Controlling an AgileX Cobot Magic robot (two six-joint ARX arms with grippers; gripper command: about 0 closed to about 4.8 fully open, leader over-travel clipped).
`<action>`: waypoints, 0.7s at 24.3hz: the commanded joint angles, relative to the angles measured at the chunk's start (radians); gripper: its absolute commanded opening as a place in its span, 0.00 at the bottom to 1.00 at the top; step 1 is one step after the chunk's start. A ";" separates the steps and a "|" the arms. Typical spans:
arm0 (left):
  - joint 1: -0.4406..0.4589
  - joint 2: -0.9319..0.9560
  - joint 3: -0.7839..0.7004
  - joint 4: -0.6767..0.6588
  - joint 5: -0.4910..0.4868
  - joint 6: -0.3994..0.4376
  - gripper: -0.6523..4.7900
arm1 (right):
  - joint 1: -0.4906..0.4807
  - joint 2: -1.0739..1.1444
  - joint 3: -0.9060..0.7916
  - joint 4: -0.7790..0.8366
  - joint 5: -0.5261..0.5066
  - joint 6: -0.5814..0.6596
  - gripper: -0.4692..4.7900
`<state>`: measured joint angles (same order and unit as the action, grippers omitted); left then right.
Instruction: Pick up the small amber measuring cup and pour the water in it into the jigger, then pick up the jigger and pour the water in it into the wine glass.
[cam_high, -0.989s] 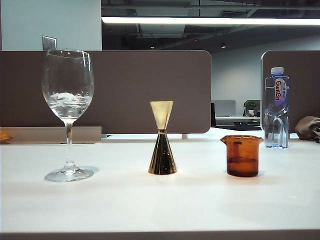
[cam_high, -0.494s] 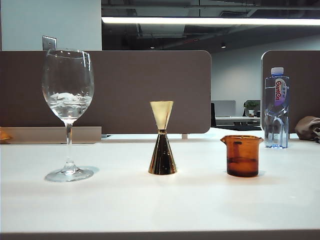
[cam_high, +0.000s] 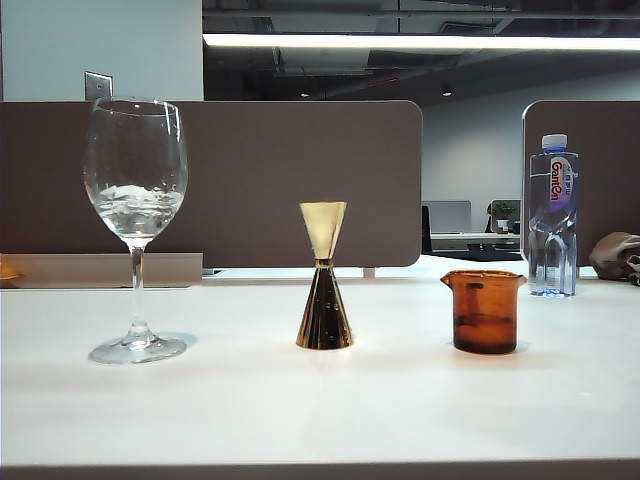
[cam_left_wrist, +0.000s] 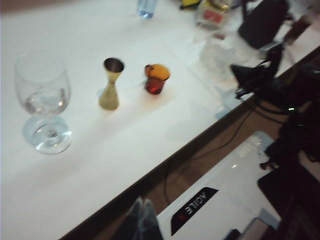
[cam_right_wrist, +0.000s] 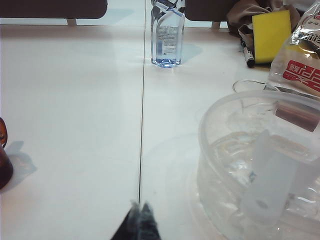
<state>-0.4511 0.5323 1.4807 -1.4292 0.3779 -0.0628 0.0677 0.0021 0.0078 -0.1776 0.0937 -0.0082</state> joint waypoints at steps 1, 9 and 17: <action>0.000 -0.070 0.005 -0.003 0.023 0.009 0.12 | 0.000 0.000 -0.007 0.002 0.001 0.000 0.09; 0.000 -0.172 0.006 -0.003 -0.035 0.030 0.12 | 0.000 0.000 -0.007 0.003 0.001 0.000 0.09; 0.000 -0.174 0.005 -0.003 0.002 0.028 0.12 | 0.000 0.000 -0.007 0.002 0.001 0.000 0.09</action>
<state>-0.4515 0.3576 1.4830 -1.4292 0.3458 -0.0380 0.0677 0.0021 0.0078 -0.1776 0.0937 -0.0086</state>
